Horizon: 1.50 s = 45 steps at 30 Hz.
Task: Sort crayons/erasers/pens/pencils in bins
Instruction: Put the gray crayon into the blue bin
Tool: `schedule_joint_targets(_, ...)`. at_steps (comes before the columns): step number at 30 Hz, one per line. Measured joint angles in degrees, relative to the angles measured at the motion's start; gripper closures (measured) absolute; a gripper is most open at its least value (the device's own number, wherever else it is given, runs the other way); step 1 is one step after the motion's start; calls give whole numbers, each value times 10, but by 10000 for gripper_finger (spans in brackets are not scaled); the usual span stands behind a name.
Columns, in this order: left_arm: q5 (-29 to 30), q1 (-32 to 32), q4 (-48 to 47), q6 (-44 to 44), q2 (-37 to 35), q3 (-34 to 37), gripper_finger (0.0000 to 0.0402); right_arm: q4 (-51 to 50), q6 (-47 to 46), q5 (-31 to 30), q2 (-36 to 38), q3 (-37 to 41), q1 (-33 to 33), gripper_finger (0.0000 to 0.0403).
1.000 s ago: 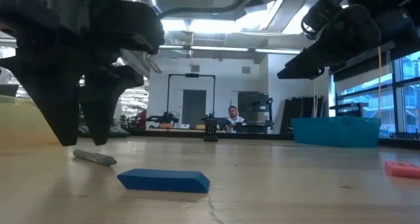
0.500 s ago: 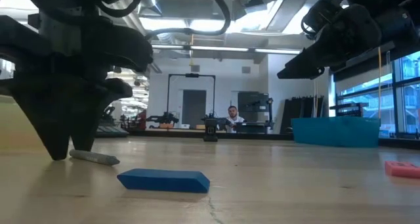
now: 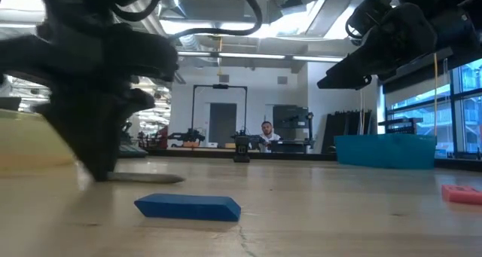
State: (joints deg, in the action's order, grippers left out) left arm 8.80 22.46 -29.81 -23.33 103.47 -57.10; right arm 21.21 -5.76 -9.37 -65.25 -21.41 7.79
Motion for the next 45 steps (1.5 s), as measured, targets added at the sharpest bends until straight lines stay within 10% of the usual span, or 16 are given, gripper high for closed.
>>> schedule_joint_targets(18,150,-92,227,15,6,2,393,5,-11,19,0,0,0,144)
schedule_joint_targets(45,127,-122,489,175,3,0,392,148,-30,45,-74,0,0,154)
